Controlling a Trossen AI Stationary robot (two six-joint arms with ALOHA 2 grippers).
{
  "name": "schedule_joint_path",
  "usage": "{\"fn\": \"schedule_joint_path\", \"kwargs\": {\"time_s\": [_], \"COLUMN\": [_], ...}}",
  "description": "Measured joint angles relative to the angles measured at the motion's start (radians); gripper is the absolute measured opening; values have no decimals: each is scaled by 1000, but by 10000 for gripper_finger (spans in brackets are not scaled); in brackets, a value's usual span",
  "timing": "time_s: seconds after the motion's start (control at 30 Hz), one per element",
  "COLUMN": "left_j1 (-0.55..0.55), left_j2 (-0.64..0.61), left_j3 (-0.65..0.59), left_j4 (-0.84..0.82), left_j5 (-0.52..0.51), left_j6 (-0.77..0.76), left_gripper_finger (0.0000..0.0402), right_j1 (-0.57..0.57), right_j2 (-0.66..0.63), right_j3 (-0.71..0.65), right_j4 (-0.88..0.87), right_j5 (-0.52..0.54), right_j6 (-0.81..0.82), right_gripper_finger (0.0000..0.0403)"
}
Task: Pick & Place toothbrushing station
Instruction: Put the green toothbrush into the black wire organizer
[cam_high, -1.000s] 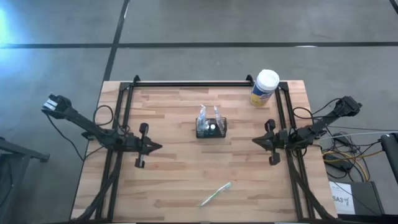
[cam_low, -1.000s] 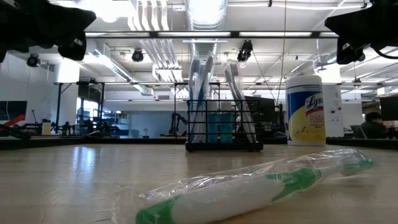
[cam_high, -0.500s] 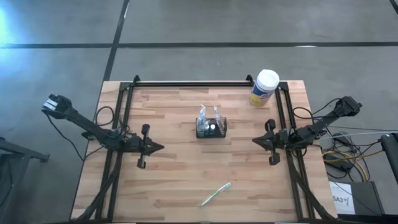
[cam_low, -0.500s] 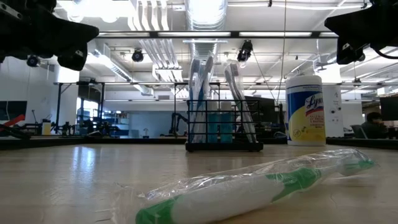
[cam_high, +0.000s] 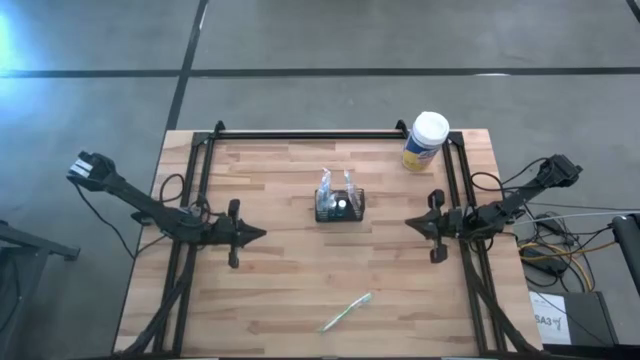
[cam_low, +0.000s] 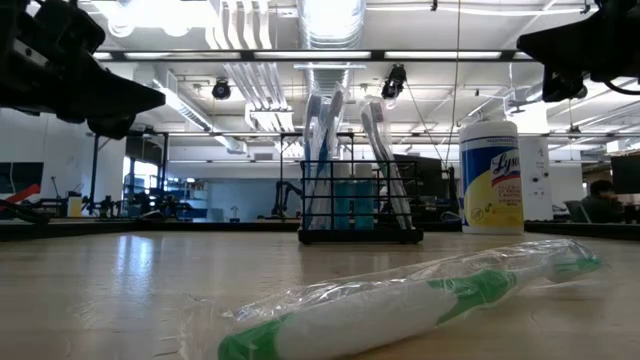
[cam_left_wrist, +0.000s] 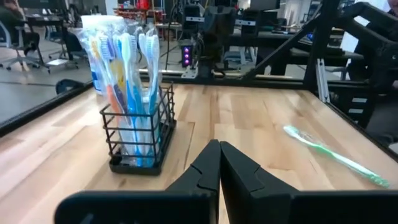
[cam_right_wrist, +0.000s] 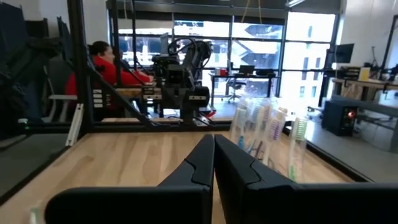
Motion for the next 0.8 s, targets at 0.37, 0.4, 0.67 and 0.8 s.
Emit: {"fn": "schedule_joint_path", "kwargs": {"time_s": [0.37, 0.4, 0.67, 0.8], "left_j1": [-2, -2, -2, -2], "left_j2": [0, 0, 20, 35], "left_j3": [-1, -1, -1, -1], "left_j4": [130, 136, 121, 258], "left_j5": [36, 39, 99, 317], "left_j6": [73, 76, 70, 117], "left_gripper_finger": [5, 4, 7, 5], "right_j1": [0, 0, 0, 0], "right_j2": [0, 0, 0, 0], "right_j3": [0, 0, 0, 0], "right_j4": [-35, -36, -34, -21], "right_j5": [18, 18, 18, 20], "right_j6": [46, 53, 37, 9], "right_gripper_finger": [8, 8, 8, 8]}}
